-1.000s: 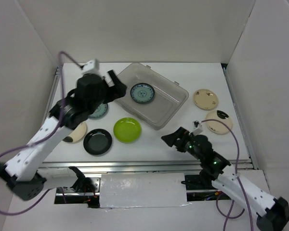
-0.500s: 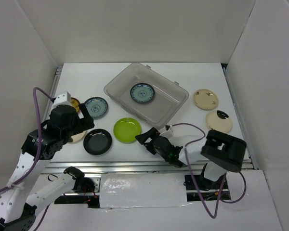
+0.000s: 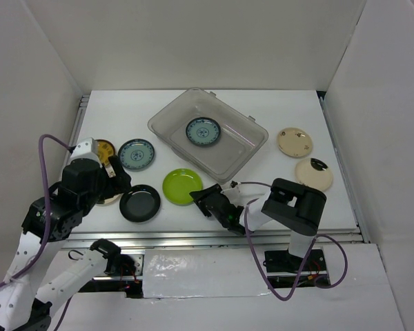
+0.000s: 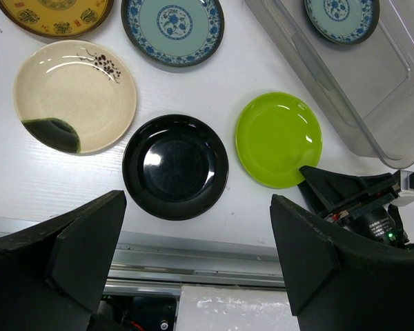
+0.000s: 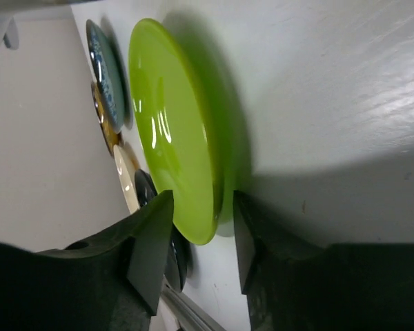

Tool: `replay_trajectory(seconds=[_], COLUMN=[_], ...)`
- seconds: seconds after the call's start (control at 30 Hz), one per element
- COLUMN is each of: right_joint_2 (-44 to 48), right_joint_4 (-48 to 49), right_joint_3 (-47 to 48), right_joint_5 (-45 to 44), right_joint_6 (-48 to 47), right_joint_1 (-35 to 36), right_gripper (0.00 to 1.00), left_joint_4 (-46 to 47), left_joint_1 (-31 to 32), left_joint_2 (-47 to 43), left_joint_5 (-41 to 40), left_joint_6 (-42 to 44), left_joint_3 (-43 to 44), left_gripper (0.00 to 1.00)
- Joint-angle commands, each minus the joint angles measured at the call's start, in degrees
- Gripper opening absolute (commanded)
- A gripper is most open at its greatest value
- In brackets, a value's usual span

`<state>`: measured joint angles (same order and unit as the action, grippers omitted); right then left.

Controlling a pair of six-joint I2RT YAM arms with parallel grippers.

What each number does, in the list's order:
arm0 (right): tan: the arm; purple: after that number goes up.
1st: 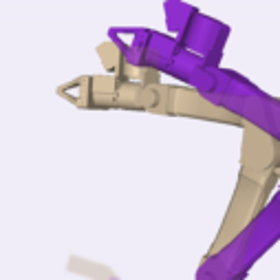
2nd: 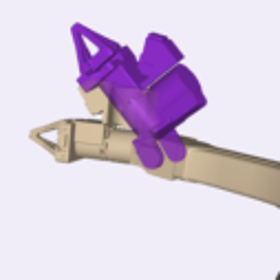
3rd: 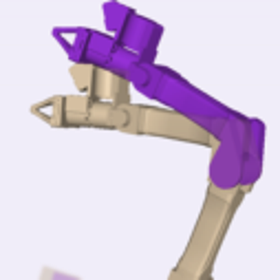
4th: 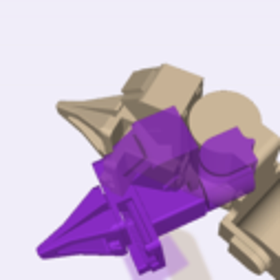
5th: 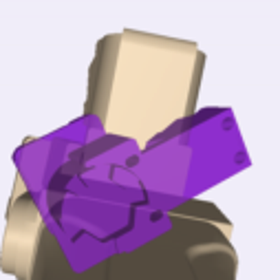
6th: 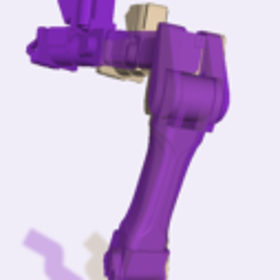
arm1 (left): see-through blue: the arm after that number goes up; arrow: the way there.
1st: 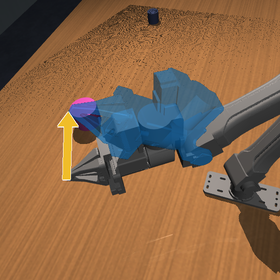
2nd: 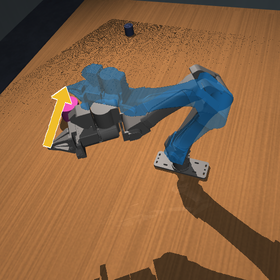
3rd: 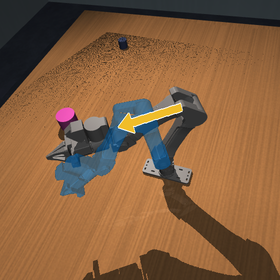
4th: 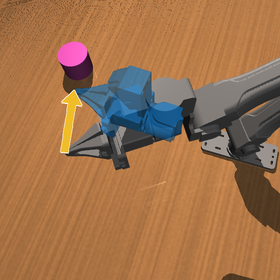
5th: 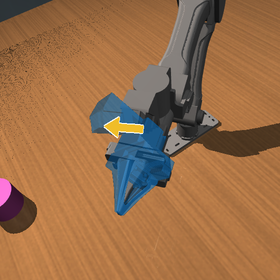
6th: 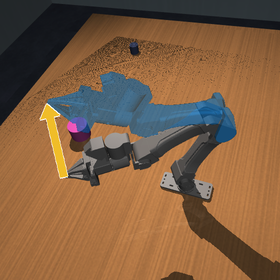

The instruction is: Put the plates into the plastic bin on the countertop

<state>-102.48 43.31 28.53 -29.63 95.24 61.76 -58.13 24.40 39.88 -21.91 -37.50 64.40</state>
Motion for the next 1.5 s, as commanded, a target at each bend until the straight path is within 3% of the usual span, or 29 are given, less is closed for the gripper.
replay_trajectory(seconds=[0.0, 0.33, 0.37, 0.43, 0.53, 0.8, 0.97, 1.1, 1.17, 1.23, 1.27, 1.33, 1.47], right_joint_2=[-1.2, -4.0, -4.1, -4.3, -3.8, 9.2, 21.3, 33.6, 40.1, 40.5, 38.9, 34.2, 19.8], right_joint_4=[-7.9, -7.5, -7.4, -6.5, -6.3, -11.0, -17.8, -24.7, -27.0, -30.7, -41.0, -46.5, -60.7], right_joint_3=[1.1, 1.3, 1.2, 0.8, -0.2, -6.0, -5.3, -4.0, -1.4, 6.1, 11.1, 21.7, 38.0], right_joint_5=[-3.8, -3.7, -3.6, -3.6, -3.7, -2.2, 2.5, -1.2, 2.9, 12.5, 22.1, 25.0, 34.3], right_joint_6=[4.7, 8.6, 8.9, 9.2, 10.0, 10.1, 2.4, -2.4, -10.7, -26.7, -31.2, -42.6, -53.5], right_joint_1=[0.6, 1.0, 0.9, 1.1, 1.3, 7.1, 12.4, 15.7, 12.6, 0.1, -4.5, -14.4, -29.8], right_gripper=[0.45, 0.26, 0.18, 0.15, 0.0, 0.0, 0.0, 0.0, 0.0, 0.0, 0.0, 0.0, 0.0], left_joint_4=[-0.5, -1.1, -1.1, -1.3, -1.8, -4.8, -5.8, -6.1, -5.7, -4.4, -3.8, -2.7, -1.1], left_joint_1=[-0.4, -0.4, -0.4, -0.4, -0.4, -0.4, -0.4, -0.4, -0.4, -0.3, -0.4, -0.4, -0.5], left_joint_2=[-1.1, -2.5, -2.6, -2.9, -3.2, -4.5, -5.0, -4.8, -5.0, -4.7, -4.6, -3.6, -2.1], left_joint_5=[0.2, 0.0, -0.1, -0.3, -0.6, -3.4, -3.8, -4.0, -3.6, -2.4, -1.8, -0.2, 1.4], left_joint_6=[1.6, 2.1, 2.1, 2.1, 2.1, 1.4, 1.0, 0.7, 0.7, 0.8, 0.8, 0.9, 1.3], left_joint_3=[2.5, 1.3, 1.3, 1.3, 1.4, 4.3, 5.7, 5.9, 5.2, 4.5, 3.5, 2.8, 1.5], left_gripper=[0.99, 0.99, 0.99, 0.99, 0.99, 0.99, 0.99, 0.99, 0.99, 0.99, 0.99, 0.99, 0.99])
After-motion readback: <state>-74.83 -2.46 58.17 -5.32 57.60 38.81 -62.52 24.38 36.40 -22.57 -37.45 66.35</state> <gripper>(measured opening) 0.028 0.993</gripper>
